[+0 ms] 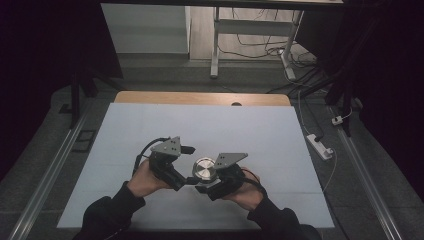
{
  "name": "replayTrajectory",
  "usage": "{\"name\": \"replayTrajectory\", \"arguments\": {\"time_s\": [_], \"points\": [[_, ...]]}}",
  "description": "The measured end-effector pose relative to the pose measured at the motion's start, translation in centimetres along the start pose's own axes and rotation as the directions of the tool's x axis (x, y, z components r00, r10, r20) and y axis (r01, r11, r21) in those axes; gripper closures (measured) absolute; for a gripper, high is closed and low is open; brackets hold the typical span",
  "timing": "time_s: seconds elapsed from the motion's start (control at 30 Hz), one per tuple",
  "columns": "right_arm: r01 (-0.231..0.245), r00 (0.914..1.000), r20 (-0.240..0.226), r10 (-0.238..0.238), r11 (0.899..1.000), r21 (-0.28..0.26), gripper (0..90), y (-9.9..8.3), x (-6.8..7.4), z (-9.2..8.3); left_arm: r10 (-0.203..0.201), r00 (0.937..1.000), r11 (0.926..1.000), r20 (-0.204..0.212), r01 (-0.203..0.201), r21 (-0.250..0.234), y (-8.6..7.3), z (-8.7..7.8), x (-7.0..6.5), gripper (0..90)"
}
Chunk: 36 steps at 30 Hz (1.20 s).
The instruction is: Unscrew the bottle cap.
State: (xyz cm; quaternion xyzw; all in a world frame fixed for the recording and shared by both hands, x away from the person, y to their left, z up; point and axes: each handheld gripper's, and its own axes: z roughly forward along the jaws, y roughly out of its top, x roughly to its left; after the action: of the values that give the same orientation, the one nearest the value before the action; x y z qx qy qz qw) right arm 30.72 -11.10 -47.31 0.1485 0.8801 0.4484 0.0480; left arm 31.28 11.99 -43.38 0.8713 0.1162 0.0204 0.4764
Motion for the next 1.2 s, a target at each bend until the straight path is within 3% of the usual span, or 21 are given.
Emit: {"name": "replayTrajectory", "arguments": {"time_s": [0.07, 0.1, 0.17, 0.33, 0.43, 0.57, 0.67, 0.77, 0.87, 0.97, 1.0, 1.03, 1.1, 1.2], "points": [[0.017, 0.9992, -0.035, -0.017, 1.000, 0.001, 14.8, 0.1, 0.3, 0.1, 0.025, 0.9980, 0.9997, 0.059, -0.025, 0.001, -0.4, 0.0, 0.2, 3.6], [0.029, 0.9982, -0.053, -0.029, 1.000, 0.006, 14.8, 0.1, 0.5, 0.2, 0.033, 0.9937, 0.9995, 0.107, -0.032, -0.005, -0.5, 0.1, 0.3, 4.4], [0.055, 0.9952, -0.082, -0.053, 0.998, 0.017, 14.8, 0.1, 0.9, 0.4, 0.064, 0.9842, 0.9980, 0.165, -0.063, -0.009, -0.7, 0.5, 0.2, 6.2], [0.108, 0.9865, -0.127, -0.103, 0.994, 0.030, 14.8, 0.1, 1.4, 0.7, 0.121, 0.9663, 0.9926, 0.227, -0.120, -0.021, -0.6, 1.1, -0.3, 12.1], [0.120, 0.9845, -0.132, -0.115, 0.992, 0.031, 14.8, 0.2, 1.6, 0.6, 0.137, 0.9700, 0.9905, 0.201, -0.135, -0.025, -0.5, 1.1, -0.5, 19.3], [0.119, 0.9864, -0.117, -0.115, 0.993, 0.024, 14.8, 0.3, 1.6, 0.5, 0.122, 0.9788, 0.9923, 0.165, -0.118, -0.037, -0.5, 1.1, -0.6, 20.2], [0.079, 0.9945, -0.072, -0.077, 0.996, 0.028, 14.8, 0.3, 1.4, 0.4, 0.082, 0.9933, 0.9964, 0.082, -0.079, -0.028, -0.2, 1.4, -1.0, 20.3], [0.038, 0.9992, -0.010, -0.038, 0.999, 0.033, 14.8, 0.3, 1.1, 0.4, 0.026, 0.9996, 0.9993, -0.007, -0.026, -0.027, 0.1, 1.8, -1.3, 20.3], [0.008, 0.9973, 0.072, -0.010, 0.999, 0.036, 14.8, 0.2, 0.7, 0.3, -0.031, 0.9938, 0.9988, -0.106, 0.027, -0.040, 0.3, 2.5, -1.8, 20.3], [-0.022, 0.9899, 0.140, 0.017, 0.999, 0.035, 14.8, 0.2, 0.4, 0.4, -0.090, 0.9773, 0.9949, -0.192, 0.079, -0.062, 0.5, 3.2, -2.2, 20.2], [-0.028, 0.9869, 0.160, 0.023, 0.999, 0.033, 14.8, 0.1, 0.3, 0.4, -0.090, 0.9764, 0.9950, -0.196, 0.079, -0.061, 0.6, 3.3, -2.2, 19.8], [-0.028, 0.9862, 0.164, 0.023, 0.999, 0.030, 14.8, 0.1, 0.3, 0.4, -0.093, 0.9803, 0.9946, -0.174, 0.083, -0.063, 0.7, 3.4, -2.1, 17.9], [-0.027, 0.9874, 0.156, 0.024, 0.999, 0.018, 14.8, 0.1, 0.3, 0.2, -0.107, 0.9856, 0.9920, -0.131, 0.096, -0.082, 0.8, 2.9, -1.7, 7.1], [-0.016, 0.9924, 0.122, 0.015, 1.000, 0.004, 14.8, 0.2, 0.3, 0.0, -0.112, 0.9918, 0.9883, -0.062, 0.104, -0.111, 0.7, 1.6, -0.9, 3.1]]}}
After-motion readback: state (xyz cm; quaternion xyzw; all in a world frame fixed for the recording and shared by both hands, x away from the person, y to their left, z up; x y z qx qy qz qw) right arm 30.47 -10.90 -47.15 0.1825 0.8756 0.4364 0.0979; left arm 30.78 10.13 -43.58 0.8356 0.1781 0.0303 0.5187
